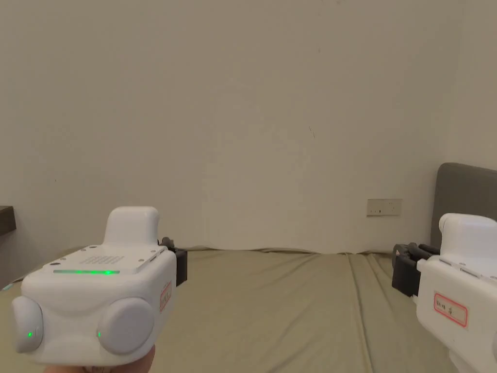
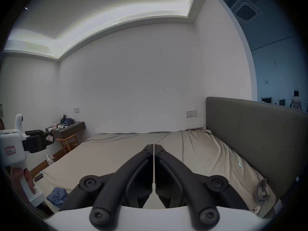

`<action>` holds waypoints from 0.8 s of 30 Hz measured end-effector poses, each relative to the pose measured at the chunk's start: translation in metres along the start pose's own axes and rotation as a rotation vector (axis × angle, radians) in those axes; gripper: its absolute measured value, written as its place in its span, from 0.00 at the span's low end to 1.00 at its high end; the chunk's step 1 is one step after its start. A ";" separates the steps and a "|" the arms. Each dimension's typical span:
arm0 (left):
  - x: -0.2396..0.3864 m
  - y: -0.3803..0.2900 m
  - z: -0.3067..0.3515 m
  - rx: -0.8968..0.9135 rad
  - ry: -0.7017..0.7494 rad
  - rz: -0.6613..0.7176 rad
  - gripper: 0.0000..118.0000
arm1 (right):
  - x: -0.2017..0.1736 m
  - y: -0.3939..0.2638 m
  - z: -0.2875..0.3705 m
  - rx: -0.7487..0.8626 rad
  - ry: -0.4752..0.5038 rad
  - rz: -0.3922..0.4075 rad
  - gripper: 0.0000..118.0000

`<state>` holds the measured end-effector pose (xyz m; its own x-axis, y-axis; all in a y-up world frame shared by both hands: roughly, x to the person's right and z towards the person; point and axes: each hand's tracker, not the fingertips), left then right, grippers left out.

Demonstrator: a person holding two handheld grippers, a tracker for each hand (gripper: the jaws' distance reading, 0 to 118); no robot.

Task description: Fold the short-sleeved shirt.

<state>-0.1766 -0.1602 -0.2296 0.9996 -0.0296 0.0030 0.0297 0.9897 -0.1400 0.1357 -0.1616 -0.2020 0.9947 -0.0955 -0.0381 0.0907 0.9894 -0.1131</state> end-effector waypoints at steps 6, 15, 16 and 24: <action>-0.001 0.001 0.002 0.005 0.000 0.000 0.12 | -0.002 0.000 0.001 0.002 -0.003 0.003 0.03; -0.005 0.001 0.004 0.000 -0.012 0.017 0.12 | -0.008 0.002 0.003 0.002 0.002 0.014 0.03; -0.005 0.000 0.004 0.000 -0.011 0.018 0.12 | -0.008 0.002 0.003 0.002 0.004 0.013 0.03; -0.009 0.002 0.008 0.005 -0.008 0.024 0.12 | -0.013 0.003 0.006 0.008 0.014 0.020 0.03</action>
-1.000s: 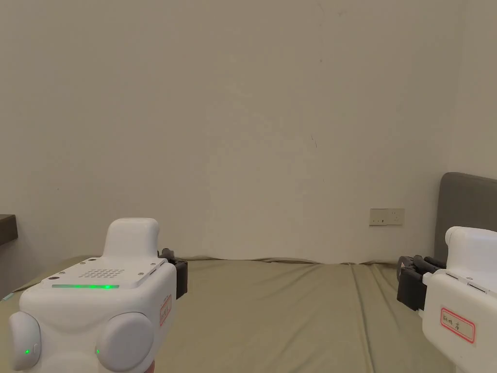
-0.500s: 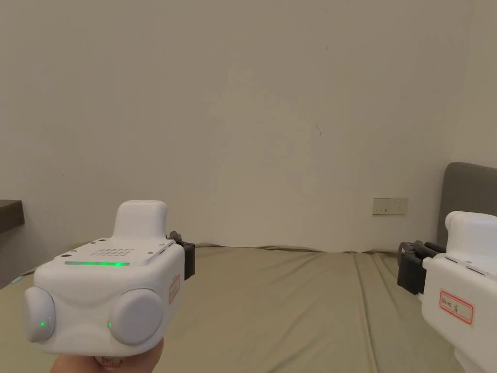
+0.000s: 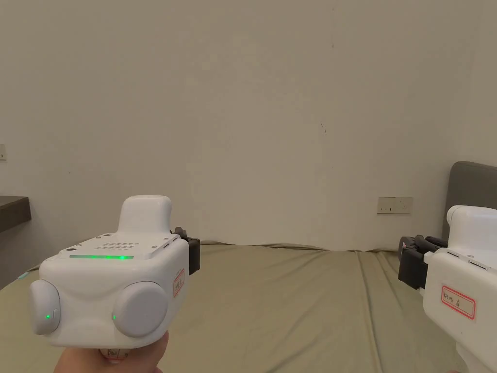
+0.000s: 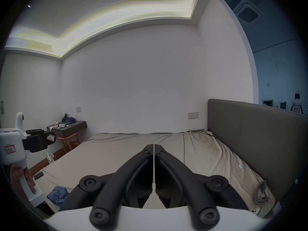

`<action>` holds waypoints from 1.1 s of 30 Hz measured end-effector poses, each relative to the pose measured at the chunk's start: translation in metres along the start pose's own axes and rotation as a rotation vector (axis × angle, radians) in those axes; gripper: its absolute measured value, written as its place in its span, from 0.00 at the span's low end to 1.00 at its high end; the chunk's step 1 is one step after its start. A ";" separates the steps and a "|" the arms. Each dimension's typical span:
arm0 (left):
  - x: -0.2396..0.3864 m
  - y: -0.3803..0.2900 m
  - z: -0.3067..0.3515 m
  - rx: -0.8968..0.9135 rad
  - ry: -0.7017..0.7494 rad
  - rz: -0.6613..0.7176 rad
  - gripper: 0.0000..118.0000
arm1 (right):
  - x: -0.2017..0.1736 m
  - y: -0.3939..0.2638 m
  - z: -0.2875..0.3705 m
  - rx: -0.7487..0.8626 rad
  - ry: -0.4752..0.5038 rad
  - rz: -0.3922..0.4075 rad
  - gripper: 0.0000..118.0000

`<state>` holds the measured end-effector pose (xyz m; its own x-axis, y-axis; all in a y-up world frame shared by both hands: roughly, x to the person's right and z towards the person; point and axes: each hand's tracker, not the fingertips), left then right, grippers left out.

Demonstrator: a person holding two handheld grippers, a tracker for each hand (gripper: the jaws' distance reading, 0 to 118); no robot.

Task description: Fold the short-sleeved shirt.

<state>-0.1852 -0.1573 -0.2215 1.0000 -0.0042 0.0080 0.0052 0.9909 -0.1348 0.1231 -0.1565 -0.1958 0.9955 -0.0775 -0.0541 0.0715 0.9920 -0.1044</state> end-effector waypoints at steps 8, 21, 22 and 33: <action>-0.002 0.003 0.004 0.007 -0.004 0.009 0.13 | -0.001 0.002 0.002 0.009 0.004 0.003 0.03; -0.013 0.003 0.019 0.155 -0.062 0.152 0.97 | -0.001 0.003 0.008 0.037 -0.054 0.007 1.00; -0.011 0.003 0.019 0.147 -0.059 0.125 0.97 | -0.001 0.005 0.009 0.030 -0.058 0.008 1.00; -0.007 0.001 0.018 0.118 -0.049 0.097 0.97 | -0.004 -0.003 -0.001 0.025 -0.040 -0.008 1.00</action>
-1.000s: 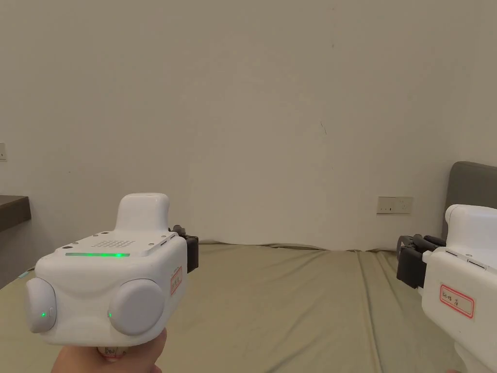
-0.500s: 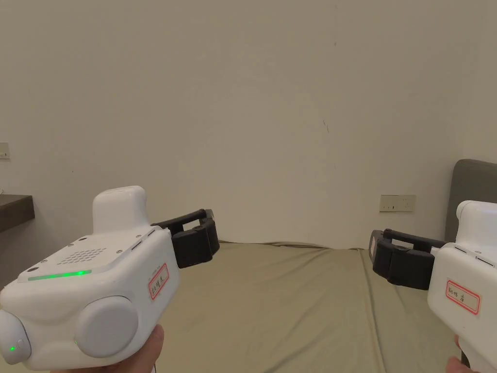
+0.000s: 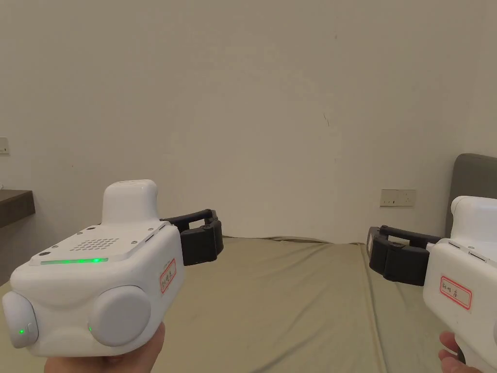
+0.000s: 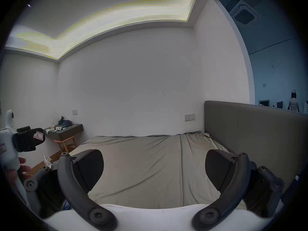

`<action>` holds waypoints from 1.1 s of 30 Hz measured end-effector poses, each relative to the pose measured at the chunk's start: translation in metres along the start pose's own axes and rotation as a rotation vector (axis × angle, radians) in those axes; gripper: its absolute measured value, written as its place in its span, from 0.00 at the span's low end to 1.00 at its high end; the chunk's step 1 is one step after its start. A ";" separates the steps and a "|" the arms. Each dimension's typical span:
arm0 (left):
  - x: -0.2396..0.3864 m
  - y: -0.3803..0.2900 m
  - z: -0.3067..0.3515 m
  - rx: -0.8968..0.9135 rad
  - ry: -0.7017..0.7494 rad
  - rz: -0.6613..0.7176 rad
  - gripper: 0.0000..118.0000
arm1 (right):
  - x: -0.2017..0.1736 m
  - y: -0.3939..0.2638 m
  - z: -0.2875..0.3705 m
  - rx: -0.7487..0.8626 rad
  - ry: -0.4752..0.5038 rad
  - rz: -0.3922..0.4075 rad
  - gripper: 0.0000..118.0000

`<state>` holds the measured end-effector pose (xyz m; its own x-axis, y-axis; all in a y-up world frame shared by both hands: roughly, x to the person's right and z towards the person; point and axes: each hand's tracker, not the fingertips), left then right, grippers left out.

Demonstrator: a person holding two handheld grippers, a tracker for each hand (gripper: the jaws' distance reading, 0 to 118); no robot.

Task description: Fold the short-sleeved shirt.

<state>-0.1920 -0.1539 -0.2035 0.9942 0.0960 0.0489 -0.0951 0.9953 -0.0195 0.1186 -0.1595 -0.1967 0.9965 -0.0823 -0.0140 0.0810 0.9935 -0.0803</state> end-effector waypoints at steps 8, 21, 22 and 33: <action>-0.006 0.003 -0.005 -0.047 0.019 0.035 0.98 | -0.005 -0.002 0.000 0.011 -0.030 0.047 1.00; 0.006 -0.002 0.000 -0.054 0.044 -0.055 0.98 | -0.007 -0.002 0.008 0.080 -0.027 0.010 1.00; 0.007 -0.002 0.000 -0.054 0.045 -0.063 0.98 | -0.006 -0.001 0.008 0.079 -0.012 -0.003 1.00; 0.009 -0.002 -0.001 -0.046 0.073 -0.108 0.98 | -0.015 -0.010 0.003 0.046 0.005 0.058 1.00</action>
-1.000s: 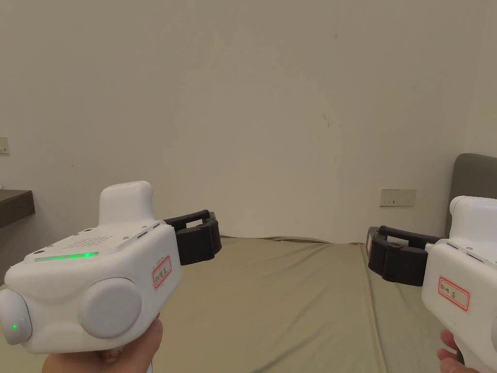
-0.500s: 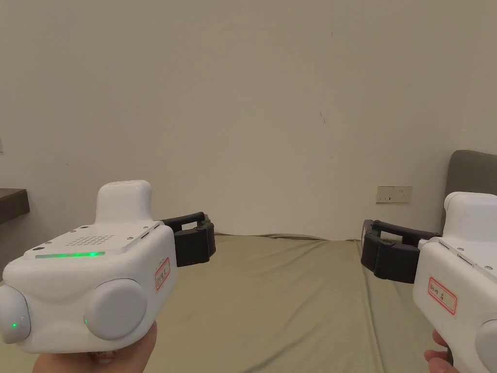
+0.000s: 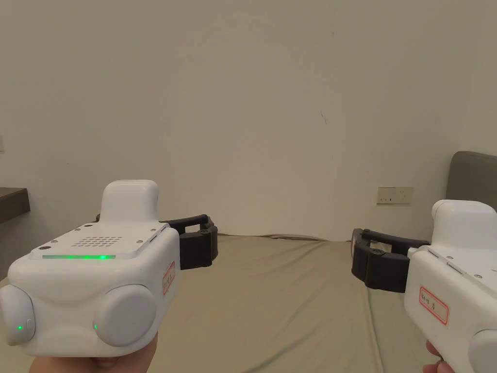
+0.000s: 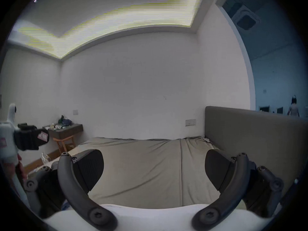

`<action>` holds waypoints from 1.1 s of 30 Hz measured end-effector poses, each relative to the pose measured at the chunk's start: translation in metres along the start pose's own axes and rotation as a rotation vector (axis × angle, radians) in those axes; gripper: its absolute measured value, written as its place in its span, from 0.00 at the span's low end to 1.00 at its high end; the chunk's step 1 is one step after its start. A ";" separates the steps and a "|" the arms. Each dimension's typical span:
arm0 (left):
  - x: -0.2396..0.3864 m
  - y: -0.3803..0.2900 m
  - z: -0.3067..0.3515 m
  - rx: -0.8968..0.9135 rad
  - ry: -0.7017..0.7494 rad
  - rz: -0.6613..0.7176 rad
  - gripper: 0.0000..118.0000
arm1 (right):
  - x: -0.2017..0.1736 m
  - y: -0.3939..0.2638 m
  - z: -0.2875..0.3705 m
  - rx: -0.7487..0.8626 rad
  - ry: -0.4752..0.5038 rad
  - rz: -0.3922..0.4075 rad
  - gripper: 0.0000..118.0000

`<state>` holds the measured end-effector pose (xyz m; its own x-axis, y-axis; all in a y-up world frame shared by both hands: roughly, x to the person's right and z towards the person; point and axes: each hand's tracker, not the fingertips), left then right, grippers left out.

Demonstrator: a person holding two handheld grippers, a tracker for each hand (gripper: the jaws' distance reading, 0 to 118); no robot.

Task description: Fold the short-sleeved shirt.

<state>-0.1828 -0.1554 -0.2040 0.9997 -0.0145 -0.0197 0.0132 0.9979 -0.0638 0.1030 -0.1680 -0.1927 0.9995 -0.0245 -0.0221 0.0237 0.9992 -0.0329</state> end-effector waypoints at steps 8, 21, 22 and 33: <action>-0.001 -0.003 -0.003 -0.029 -0.005 0.021 0.98 | -0.010 0.001 0.001 0.009 -0.024 0.029 1.00; 0.002 0.004 0.000 -0.025 -0.026 0.042 0.98 | -0.018 0.003 0.006 0.044 -0.087 0.071 1.00; 0.002 0.004 0.000 -0.025 -0.021 0.041 0.98 | -0.019 0.003 0.007 0.044 -0.076 0.072 1.00; 0.003 0.003 0.000 -0.046 -0.029 0.037 0.98 | -0.012 0.006 0.007 0.016 -0.035 0.001 1.00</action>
<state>-0.1797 -0.1522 -0.2038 0.9997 0.0248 0.0061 -0.0240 0.9937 -0.1094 0.0917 -0.1612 -0.1855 0.9997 -0.0224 0.0134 0.0226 0.9996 -0.0165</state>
